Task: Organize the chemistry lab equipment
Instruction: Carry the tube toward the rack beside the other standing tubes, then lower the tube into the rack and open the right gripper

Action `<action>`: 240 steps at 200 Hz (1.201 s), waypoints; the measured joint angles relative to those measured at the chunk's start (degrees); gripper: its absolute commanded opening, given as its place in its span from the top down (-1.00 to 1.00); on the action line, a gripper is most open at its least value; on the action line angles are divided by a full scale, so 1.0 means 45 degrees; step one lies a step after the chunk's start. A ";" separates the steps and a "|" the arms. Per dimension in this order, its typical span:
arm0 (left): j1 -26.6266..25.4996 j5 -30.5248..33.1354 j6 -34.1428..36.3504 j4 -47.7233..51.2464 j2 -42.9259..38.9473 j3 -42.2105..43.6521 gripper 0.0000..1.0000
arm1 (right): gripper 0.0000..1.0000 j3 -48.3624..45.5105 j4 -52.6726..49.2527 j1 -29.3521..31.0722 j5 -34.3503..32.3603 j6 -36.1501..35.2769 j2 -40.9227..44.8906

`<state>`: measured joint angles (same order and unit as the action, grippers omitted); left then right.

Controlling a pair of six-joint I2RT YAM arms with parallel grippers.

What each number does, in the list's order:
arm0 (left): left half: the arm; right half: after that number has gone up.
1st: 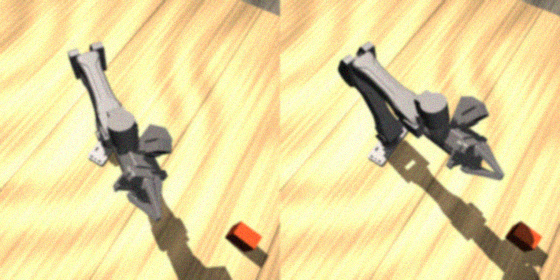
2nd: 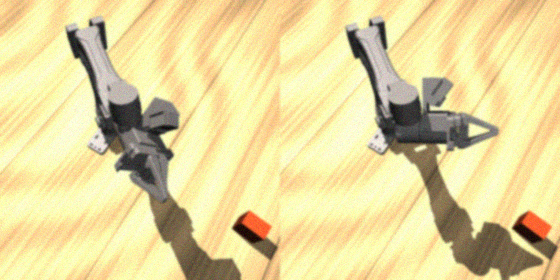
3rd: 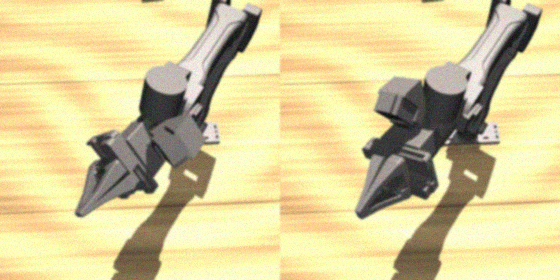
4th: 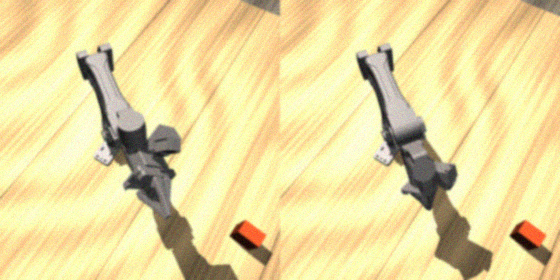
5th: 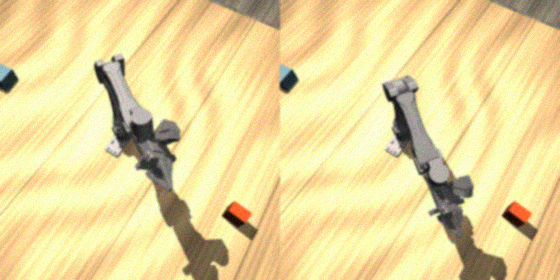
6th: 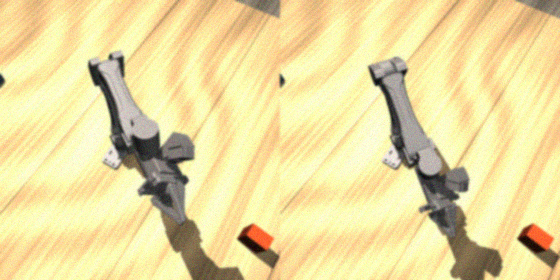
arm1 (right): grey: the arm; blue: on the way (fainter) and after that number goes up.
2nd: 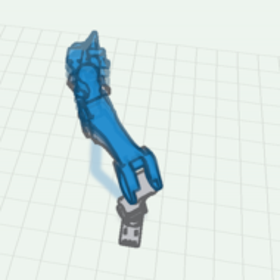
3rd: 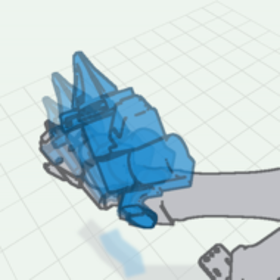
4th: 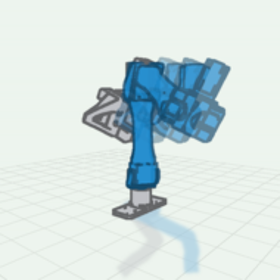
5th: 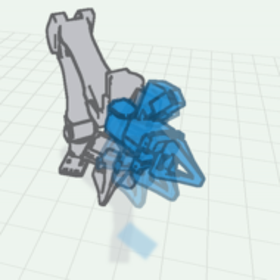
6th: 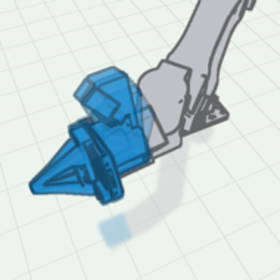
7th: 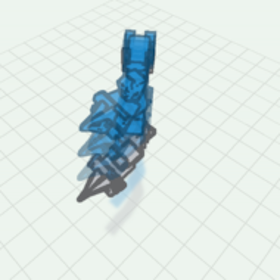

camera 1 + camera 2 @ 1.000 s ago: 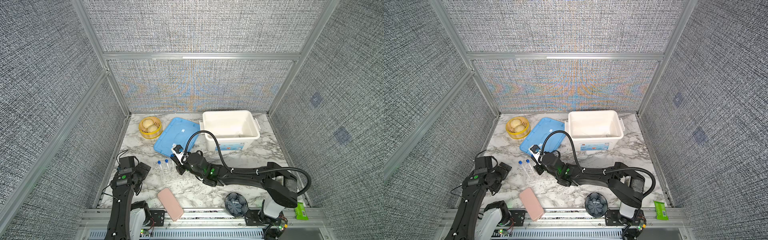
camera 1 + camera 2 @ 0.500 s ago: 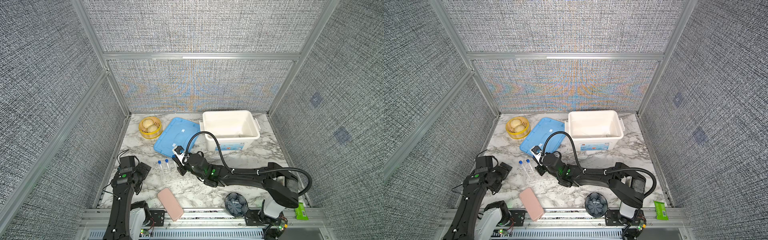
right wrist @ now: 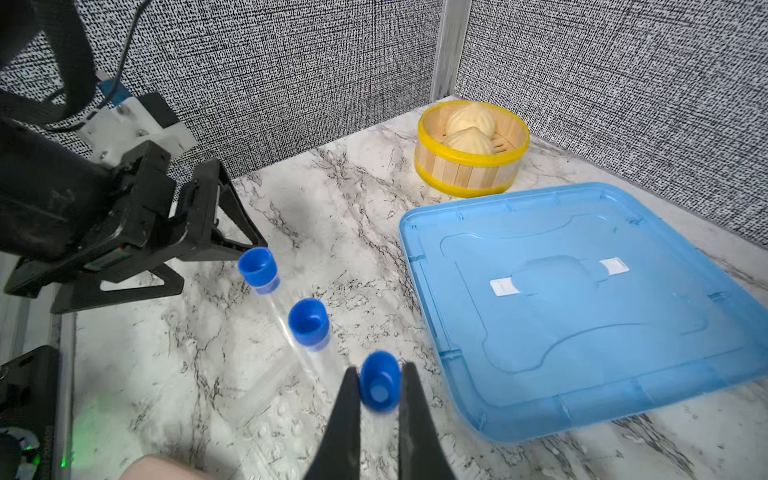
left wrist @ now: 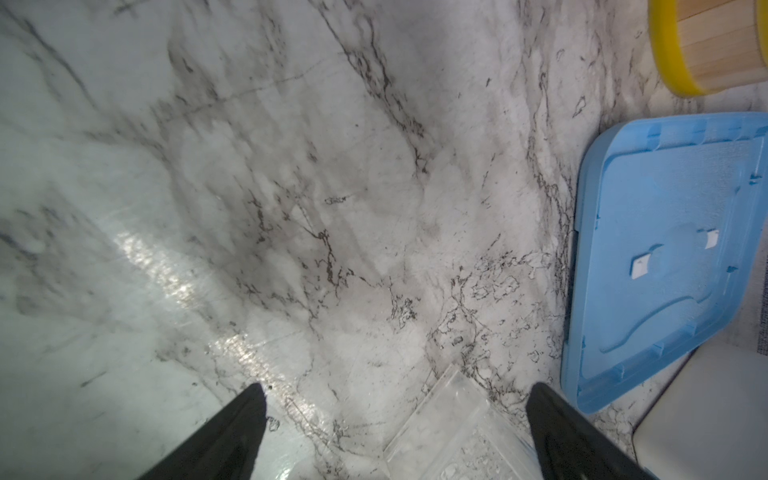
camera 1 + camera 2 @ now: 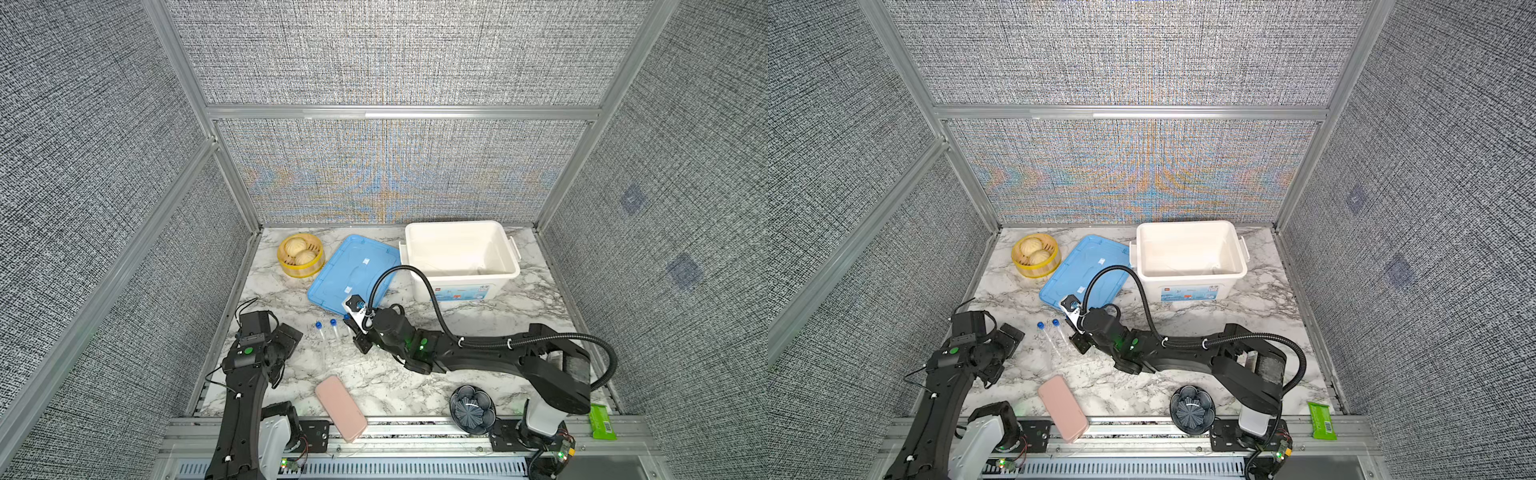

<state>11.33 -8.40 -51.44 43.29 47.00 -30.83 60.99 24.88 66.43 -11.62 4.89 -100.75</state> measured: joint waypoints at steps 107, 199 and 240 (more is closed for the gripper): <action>0.0010 -0.0121 0.0005 0.0010 -0.0121 0.0000 -0.98 | 0.53 -0.0219 0.0034 0.0073 0.0024 0.0058 0.0155; 0.0010 -0.0121 0.0000 0.0024 -0.0277 0.0000 -0.98 | 0.20 -0.0646 -0.0233 0.0087 -0.0097 0.0199 0.1695; 0.0015 -0.0117 0.0000 0.0024 -0.0316 -0.0068 -0.98 | 0.20 -0.1088 -0.1904 0.0058 -0.0413 0.0670 0.2807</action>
<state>11.40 -8.93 -51.44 43.40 45.58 -31.14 56.10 16.32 66.70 -13.47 7.90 -88.12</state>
